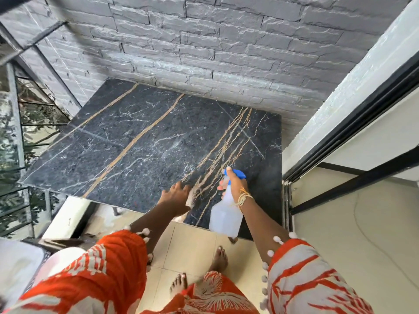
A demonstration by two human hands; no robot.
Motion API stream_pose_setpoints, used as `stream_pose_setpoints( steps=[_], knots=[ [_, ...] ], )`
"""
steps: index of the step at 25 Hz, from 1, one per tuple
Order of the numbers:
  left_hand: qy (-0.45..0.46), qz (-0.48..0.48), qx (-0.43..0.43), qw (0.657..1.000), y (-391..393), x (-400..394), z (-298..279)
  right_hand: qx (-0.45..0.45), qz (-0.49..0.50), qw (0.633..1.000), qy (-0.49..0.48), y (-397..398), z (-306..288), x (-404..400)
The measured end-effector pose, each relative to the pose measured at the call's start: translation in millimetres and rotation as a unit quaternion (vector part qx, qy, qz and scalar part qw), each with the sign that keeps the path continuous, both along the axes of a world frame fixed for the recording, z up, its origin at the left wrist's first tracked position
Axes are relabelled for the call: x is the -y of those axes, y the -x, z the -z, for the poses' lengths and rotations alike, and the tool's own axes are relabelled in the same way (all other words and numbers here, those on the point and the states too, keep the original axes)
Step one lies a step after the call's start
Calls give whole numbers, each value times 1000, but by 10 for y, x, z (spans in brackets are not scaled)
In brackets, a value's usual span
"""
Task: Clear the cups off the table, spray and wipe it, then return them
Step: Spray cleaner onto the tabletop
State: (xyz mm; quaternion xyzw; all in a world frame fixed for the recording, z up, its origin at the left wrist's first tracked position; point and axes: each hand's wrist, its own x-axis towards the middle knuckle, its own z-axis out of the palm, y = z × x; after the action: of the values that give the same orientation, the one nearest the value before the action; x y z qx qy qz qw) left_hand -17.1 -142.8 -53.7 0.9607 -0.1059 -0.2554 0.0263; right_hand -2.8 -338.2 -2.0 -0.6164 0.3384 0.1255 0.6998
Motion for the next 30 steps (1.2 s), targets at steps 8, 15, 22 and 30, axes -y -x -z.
stream_pose_setpoints(
  steps=[8, 15, 22, 30],
  knots=[
    [11, 2, -5, 1000, 416, -265, -52, 40, 8, 997, 61, 399, 122, -319],
    [7, 48, -15, 999, 520, -116, 14, 38, 125, 987, 93, 685, 260, 219],
    [20, 64, -21, 998, 559, 56, 4, -24, 196, 972, 131, 1005, 335, 581],
    [16, 46, 0, 999, 670, -66, 57, -19, 131, 987, 95, 1128, 396, 269]
  ],
)
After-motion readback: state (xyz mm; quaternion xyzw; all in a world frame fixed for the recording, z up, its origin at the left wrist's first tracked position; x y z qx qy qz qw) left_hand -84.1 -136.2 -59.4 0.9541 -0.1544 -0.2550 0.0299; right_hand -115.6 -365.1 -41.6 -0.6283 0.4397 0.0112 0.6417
